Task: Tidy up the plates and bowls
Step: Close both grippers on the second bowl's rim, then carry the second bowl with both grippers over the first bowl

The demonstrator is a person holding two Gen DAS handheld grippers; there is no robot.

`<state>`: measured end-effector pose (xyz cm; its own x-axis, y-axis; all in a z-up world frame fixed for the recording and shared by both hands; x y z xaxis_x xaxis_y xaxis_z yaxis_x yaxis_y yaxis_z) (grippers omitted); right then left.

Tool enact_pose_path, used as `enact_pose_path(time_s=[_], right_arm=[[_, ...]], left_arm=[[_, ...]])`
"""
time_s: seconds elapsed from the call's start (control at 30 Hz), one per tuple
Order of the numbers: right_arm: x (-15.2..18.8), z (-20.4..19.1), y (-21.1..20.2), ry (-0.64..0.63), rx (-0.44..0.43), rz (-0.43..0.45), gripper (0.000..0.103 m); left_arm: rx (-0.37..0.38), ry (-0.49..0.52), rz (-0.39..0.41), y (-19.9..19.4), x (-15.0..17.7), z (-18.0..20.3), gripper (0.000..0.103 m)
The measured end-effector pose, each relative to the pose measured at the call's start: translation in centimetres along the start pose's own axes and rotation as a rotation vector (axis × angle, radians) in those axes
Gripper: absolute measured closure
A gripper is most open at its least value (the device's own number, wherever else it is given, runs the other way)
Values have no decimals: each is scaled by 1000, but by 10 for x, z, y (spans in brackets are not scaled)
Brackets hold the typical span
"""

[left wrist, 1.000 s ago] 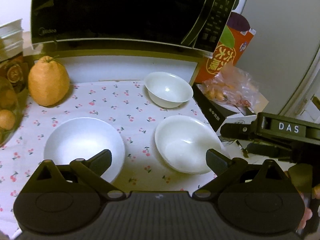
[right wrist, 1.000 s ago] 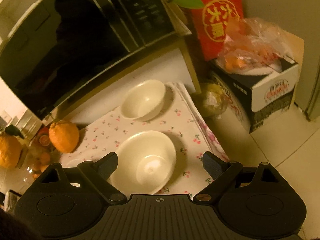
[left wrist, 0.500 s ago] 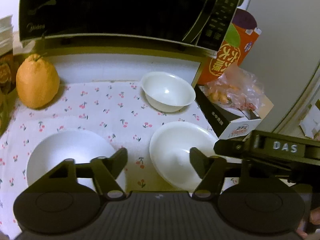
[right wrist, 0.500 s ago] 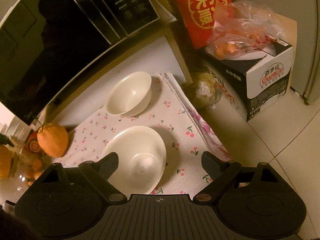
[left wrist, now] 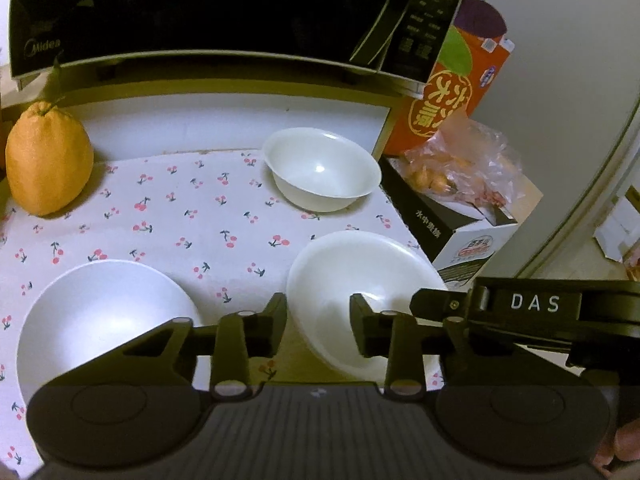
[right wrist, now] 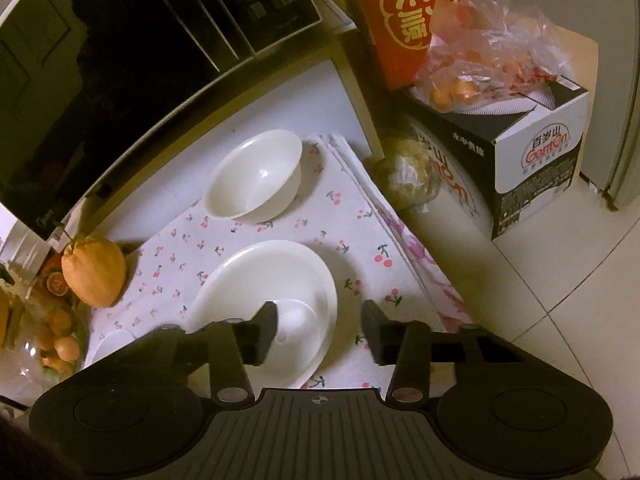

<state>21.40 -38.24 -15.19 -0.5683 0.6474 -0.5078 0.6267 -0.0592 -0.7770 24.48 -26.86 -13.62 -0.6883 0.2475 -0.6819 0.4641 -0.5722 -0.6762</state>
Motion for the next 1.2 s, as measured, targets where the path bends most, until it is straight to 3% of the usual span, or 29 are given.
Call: enact_pose_path(time_s=[0.13,0.3,1.2], right_arm=[[3,-1,3,-8,-4,-12,79],[1,-2,0,-18,-4,-2,82],[-12,-37,-52,-35,-103,97,82]], left_arm=[[-5,-14,-6,1,2,-4,86],[-5,-26,-7,-2,3,-7,92],[4,-63,72,-62,-11,-8,91]])
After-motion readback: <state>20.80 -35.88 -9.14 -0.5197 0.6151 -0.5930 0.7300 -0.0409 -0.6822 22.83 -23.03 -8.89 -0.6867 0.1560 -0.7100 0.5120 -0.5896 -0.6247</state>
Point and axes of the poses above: each gripper's, at about its wrist camera, not at the fingertips, and y roughly the way its jaws point, z to its right, x to its underside, the point moved 10 cm from there along y, roughly the way its jaws point, and after that the axes turned 4 degrees about x, right-handed, at the moved point
